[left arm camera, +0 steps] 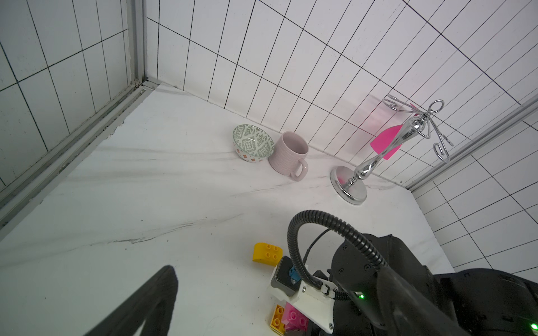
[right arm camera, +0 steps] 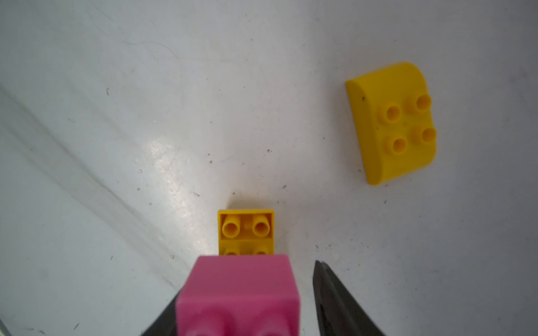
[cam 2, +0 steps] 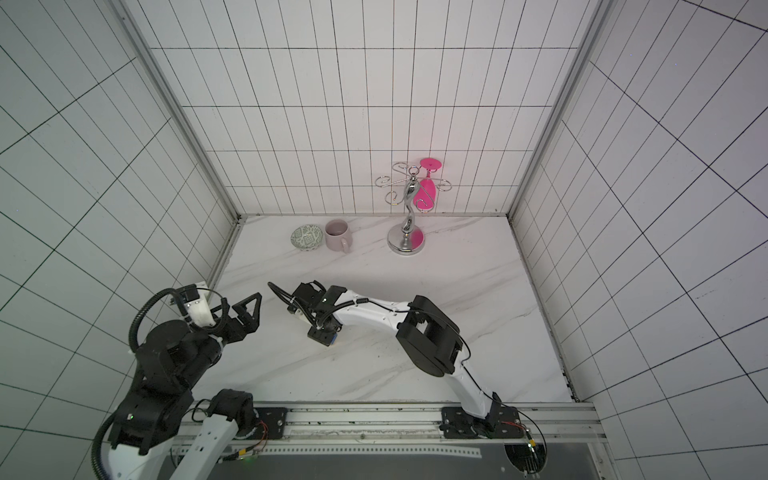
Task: Assemble the letter s with lego
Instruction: Assemble the lego brick with the lego brick.
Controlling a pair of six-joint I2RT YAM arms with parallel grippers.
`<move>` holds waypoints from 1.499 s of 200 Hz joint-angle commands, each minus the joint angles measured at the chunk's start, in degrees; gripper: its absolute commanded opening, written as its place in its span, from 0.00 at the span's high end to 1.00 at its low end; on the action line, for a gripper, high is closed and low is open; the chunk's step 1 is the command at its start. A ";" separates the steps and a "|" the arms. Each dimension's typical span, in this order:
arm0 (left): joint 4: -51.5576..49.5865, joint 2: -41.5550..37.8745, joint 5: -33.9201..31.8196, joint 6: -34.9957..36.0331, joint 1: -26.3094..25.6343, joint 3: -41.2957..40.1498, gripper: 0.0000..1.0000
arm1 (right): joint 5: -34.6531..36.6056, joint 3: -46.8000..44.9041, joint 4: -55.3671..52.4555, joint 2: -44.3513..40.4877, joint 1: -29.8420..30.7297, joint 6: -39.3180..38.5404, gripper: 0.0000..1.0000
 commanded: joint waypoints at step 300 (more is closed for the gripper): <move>0.62 2.18 2.34 1.45 0.54 -0.21 0.01 | -35.53 -58.56 83.70 -18.62 -12.71 77.44 0.07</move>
